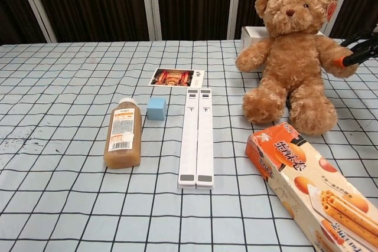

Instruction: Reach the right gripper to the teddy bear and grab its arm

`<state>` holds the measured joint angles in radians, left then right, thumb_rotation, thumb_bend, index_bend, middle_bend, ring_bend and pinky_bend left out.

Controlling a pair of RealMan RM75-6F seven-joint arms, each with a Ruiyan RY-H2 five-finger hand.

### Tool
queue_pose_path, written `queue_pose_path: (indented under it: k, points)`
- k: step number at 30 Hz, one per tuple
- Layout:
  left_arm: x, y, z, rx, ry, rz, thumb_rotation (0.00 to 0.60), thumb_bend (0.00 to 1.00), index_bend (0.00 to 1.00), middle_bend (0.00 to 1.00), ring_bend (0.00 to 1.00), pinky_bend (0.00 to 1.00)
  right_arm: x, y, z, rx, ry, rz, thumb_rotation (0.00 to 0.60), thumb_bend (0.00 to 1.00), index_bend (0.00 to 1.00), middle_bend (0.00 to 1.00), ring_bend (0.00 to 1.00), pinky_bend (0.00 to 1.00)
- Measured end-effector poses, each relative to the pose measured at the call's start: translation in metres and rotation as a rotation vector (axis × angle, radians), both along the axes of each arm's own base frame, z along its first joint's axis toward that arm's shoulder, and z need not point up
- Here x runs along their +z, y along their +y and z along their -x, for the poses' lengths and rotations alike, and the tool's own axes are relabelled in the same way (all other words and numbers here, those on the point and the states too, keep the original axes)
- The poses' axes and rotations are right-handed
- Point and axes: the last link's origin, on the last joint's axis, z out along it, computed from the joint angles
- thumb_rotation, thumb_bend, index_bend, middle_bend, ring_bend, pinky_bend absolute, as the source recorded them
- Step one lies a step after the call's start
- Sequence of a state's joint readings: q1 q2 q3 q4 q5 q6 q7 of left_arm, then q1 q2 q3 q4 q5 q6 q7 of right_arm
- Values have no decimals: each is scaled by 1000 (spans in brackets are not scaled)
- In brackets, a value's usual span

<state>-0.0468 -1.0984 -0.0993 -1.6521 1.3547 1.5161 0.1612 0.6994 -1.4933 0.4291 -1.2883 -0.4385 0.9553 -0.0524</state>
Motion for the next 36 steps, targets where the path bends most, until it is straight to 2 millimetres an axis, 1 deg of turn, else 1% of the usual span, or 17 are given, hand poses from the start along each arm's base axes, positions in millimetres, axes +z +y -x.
queue_pose_path:
  k: [6,8,14,25,28,32,36]
  points:
    - [0,0,-1,-1,1,-1,600,239,110,0,0,30,-4,-4,5,-26,-13,17,600,325,519,558,581,71]
    - [-1,0,-1,-1,0,1,600,239,111,0,0,30,-6,-5,6,-31,-23,16,600,325,535,573,590,88]
    - [-1,1,-1,1,-1,6,600,239,112,0,0,30,-3,-12,6,-31,-67,77,600,325,548,584,601,98]
    - [0,0,0,7,-2,3,600,239,118,0,0,30,2,-26,-15,96,16,147,600,325,548,584,601,98]
    - [-1,0,0,7,-1,4,600,239,119,0,0,30,1,-27,-12,109,50,156,600,325,548,584,601,98]
    - [-1,0,-1,7,2,4,600,239,120,0,0,30,-7,-27,-4,103,50,145,600,324,548,584,601,98]
    - [-2,-1,-1,6,2,6,600,239,120,0,0,30,-14,-28,8,76,47,124,600,325,548,584,601,98]
